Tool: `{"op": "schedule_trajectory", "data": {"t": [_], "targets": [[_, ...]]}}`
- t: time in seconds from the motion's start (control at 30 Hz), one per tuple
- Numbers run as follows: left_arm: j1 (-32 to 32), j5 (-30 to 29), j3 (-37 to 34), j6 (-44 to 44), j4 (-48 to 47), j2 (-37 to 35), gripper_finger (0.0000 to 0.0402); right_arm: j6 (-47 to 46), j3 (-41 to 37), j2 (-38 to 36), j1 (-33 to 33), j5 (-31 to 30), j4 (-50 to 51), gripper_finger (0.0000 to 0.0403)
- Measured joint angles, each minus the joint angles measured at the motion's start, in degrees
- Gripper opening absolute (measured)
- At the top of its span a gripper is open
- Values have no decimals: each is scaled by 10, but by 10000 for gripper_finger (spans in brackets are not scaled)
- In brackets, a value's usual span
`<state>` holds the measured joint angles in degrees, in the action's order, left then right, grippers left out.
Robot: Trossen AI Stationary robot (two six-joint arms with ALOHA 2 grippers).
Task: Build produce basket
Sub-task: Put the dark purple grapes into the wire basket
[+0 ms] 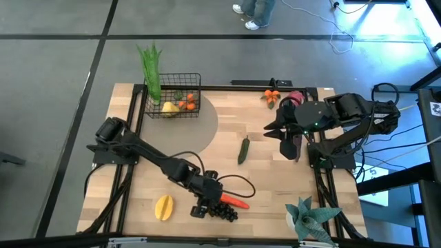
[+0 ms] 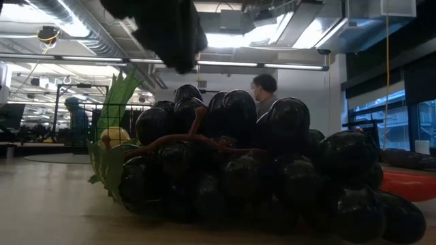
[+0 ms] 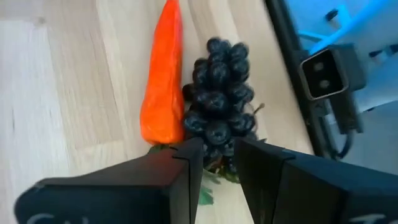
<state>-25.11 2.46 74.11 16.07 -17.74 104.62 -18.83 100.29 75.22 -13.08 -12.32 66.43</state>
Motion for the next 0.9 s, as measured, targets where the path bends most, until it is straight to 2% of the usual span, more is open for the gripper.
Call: {"op": "schedule_trajectory", "data": {"t": [0.67, 0.9], "targets": [[3, 10, 0, 4, 40, 29, 80, 0, 0, 0, 0, 0, 25, 97], [2, 36, 1, 22, 61, 58, 80, 0, 0, 0, 0, 0, 27, 97]]}}
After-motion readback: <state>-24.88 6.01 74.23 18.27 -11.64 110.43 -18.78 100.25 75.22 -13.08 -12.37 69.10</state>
